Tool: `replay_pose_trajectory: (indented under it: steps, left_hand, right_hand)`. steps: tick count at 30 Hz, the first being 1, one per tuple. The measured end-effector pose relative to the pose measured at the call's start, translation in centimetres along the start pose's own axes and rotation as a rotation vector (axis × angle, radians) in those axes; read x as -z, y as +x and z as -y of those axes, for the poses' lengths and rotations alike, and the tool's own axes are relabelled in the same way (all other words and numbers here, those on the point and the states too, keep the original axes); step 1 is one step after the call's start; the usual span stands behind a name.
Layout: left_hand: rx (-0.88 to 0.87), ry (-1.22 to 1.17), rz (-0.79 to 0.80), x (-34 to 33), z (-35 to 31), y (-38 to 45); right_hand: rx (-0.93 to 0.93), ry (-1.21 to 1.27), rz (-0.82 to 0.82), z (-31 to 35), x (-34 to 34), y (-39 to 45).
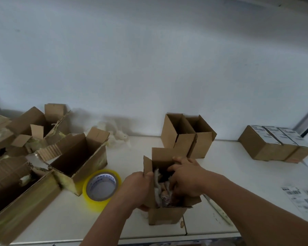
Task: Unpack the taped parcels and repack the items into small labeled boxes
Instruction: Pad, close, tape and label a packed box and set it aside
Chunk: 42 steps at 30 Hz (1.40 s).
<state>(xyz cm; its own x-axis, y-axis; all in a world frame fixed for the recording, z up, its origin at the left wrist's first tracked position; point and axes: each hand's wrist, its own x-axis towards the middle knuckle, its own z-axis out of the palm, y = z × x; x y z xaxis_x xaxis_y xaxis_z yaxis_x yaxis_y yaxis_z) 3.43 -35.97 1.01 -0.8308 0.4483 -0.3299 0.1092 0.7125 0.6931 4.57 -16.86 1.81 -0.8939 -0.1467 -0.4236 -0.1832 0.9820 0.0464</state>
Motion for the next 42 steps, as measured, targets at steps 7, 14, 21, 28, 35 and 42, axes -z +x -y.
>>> replay_pose_trajectory:
  steps: [7, 14, 21, 28, 35, 42]
  left_hand:
    - [-0.136, -0.279, -0.044, -0.6, 1.3, -0.7]
    - [-0.227, -0.111, 0.093, 0.0, 1.2, -1.7]
    - [-0.152, -0.05, -0.029, -0.6, 1.3, -1.1]
    - [-0.07, -0.144, -0.152, -2.0, 1.3, 0.2]
    - [-0.22, -0.068, -0.171, -3.2, 1.0, 0.3]
    - [-0.239, -0.066, -0.158, -3.5, 0.1, 0.6]
  right_hand:
    - [-0.013, 0.578, -0.387, -0.8, -0.6, -0.9]
    - [-0.203, 0.813, -0.477, -0.8, -0.9, -0.1]
    - [-0.158, 0.994, -0.534, -1.0, -1.7, -0.6]
    - [-0.157, 0.968, -0.523, -0.9, -2.5, -1.4]
    - [-0.14, 0.848, -0.466, -1.6, -3.1, -1.7]
    - [-0.159, 0.943, -0.467, 0.4, -2.4, -1.9]
